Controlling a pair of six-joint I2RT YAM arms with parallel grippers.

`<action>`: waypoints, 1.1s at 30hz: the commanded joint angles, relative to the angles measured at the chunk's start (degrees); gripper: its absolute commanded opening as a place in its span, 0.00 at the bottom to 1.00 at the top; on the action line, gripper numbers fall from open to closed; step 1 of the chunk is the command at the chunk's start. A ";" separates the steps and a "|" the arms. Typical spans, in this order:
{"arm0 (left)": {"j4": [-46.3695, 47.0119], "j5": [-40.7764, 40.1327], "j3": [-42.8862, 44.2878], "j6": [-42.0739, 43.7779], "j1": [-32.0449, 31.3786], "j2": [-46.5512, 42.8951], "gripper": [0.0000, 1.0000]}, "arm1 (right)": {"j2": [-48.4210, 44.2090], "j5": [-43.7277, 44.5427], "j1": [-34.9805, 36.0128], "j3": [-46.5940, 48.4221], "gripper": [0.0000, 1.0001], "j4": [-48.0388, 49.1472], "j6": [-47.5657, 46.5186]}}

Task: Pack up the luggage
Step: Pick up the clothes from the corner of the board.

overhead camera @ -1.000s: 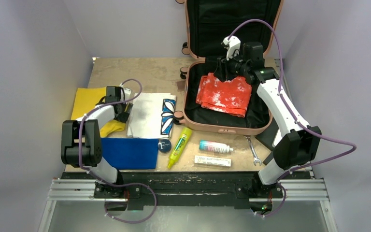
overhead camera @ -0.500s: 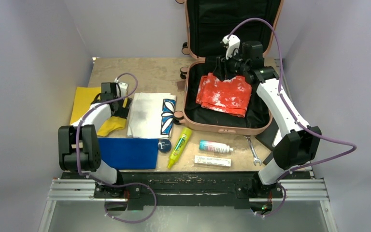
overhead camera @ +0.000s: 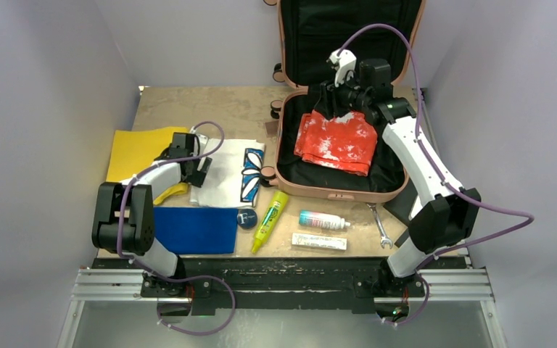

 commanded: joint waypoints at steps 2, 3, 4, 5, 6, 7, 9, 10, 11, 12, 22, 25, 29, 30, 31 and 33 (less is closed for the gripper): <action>4.22 -5.55 -1.28 -1.88 0.39 0.32 0.88 | -0.09 -0.12 1.01 1.78 0.51 1.10 0.49; 4.22 -4.22 -1.31 -2.02 0.68 -0.70 0.88 | -0.03 -0.02 1.14 1.93 0.51 1.12 0.48; 4.05 -2.87 -1.43 -2.24 0.91 -2.57 0.88 | 0.20 0.15 1.25 2.06 0.51 1.13 0.41; 3.82 -1.40 -1.31 -2.38 1.10 -4.21 0.88 | 0.25 0.25 1.34 2.18 0.51 1.15 0.40; 3.61 -0.21 -1.28 -2.48 1.26 -5.75 0.88 | 0.45 0.27 1.39 2.40 0.51 1.10 0.39; 3.12 0.91 -1.07 -2.56 1.48 -7.08 0.88 | 0.51 0.28 1.42 2.54 0.51 1.04 0.39; 1.79 2.63 -0.35 -2.42 1.78 -9.21 0.88 | 0.65 0.27 1.60 2.86 0.51 1.01 0.39; 1.16 3.58 -0.04 -2.43 1.90 -9.99 0.88 | 0.69 0.20 1.68 2.96 0.51 1.01 0.39; 0.74 3.86 0.18 -2.31 2.01 -10.61 0.88 | 0.78 0.19 1.74 3.03 0.51 1.06 0.39; 0.73 3.49 0.32 -2.28 2.15 -11.15 0.88 | 0.86 0.21 1.78 3.14 0.51 1.00 0.39; 5.69 0.03 -0.82 -2.08 2.55 -3.60 0.87 | 0.51 0.44 2.37 3.16 0.52 0.57 0.53; 6.44 -0.49 -0.73 -2.26 2.54 -1.61 0.87 | 0.13 0.62 2.40 3.17 0.52 0.40 0.48; 6.52 -2.14 -0.61 -2.30 2.60 -0.04 0.86 | 0.28 0.45 2.62 3.55 0.52 0.16 0.48; 6.43 -2.61 -0.62 -2.22 2.62 0.27 0.86 | 0.46 0.38 2.73 3.81 0.52 0.16 0.53; 6.36 -2.89 -0.66 -2.17 2.55 0.53 0.86 | 0.75 0.30 2.84 4.08 0.52 0.12 0.63; 6.37 -3.18 -0.90 -2.21 2.60 1.06 0.85 | 1.59 0.04 3.37 5.20 0.52 0.12 0.89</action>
